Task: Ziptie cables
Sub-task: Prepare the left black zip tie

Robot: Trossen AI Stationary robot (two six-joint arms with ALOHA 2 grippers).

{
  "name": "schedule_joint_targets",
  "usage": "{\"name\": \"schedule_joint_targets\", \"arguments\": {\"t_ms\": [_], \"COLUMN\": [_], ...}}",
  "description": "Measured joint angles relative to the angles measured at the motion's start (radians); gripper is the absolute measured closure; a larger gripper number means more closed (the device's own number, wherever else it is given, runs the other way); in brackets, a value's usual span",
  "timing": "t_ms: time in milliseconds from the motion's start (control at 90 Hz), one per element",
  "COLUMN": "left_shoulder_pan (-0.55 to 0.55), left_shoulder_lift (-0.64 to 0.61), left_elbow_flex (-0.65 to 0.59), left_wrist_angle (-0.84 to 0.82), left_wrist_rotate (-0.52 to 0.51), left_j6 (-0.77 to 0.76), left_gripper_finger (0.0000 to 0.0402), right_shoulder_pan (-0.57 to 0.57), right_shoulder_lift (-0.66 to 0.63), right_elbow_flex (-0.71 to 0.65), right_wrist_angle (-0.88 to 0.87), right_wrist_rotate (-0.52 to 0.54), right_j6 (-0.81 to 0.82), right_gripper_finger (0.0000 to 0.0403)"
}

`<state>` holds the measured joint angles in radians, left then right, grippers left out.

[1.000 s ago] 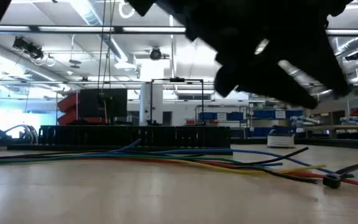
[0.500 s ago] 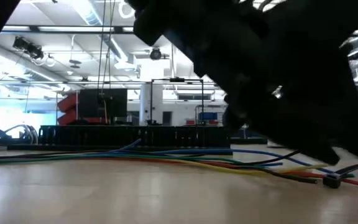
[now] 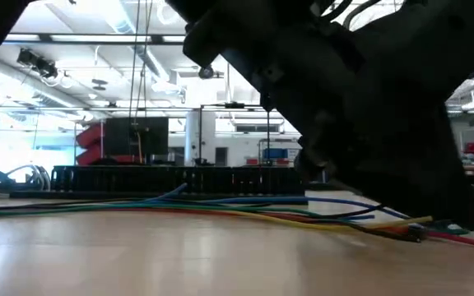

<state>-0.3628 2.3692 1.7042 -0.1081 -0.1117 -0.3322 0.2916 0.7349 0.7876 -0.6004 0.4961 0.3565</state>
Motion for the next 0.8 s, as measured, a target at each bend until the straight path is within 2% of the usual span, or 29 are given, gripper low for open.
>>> {"name": "schedule_joint_targets", "arguments": {"t_ms": [33,89,367,522,644,800], "left_shoulder_pan": [0.000,-0.001,-0.001,0.000,-0.001,-0.014], "left_shoulder_lift": [0.000,0.000,-0.024,-0.085,-0.114,-0.155], "left_elbow_flex": [0.000,0.000,0.003,0.062,0.117,0.150], "left_wrist_angle": [0.000,-0.005,-0.023,-0.038,-0.126,-0.262], "left_wrist_rotate": [0.014,0.032,0.018,-0.052,-0.094,-0.232], "left_j6": [0.001,0.000,0.081,0.195,0.255,0.334], "left_gripper_finger": [0.0376,0.0392,0.0401,0.0401,0.0401,0.0401], "right_shoulder_pan": [0.000,0.000,0.000,0.000,0.000,0.000], "right_shoulder_lift": [0.000,0.000,0.000,0.000,0.000,0.000], "right_elbow_flex": [0.000,0.000,0.000,0.000,0.000,0.000], "right_wrist_angle": [0.000,0.000,0.001,0.001,-0.001,0.000], "right_wrist_rotate": [0.000,0.000,0.005,0.006,0.006,0.006], "right_j6": [0.000,0.000,-0.001,-0.001,-0.001,0.004], "right_gripper_finger": [0.0401,0.0401,0.0400,0.0400,0.0402,0.0401]}}
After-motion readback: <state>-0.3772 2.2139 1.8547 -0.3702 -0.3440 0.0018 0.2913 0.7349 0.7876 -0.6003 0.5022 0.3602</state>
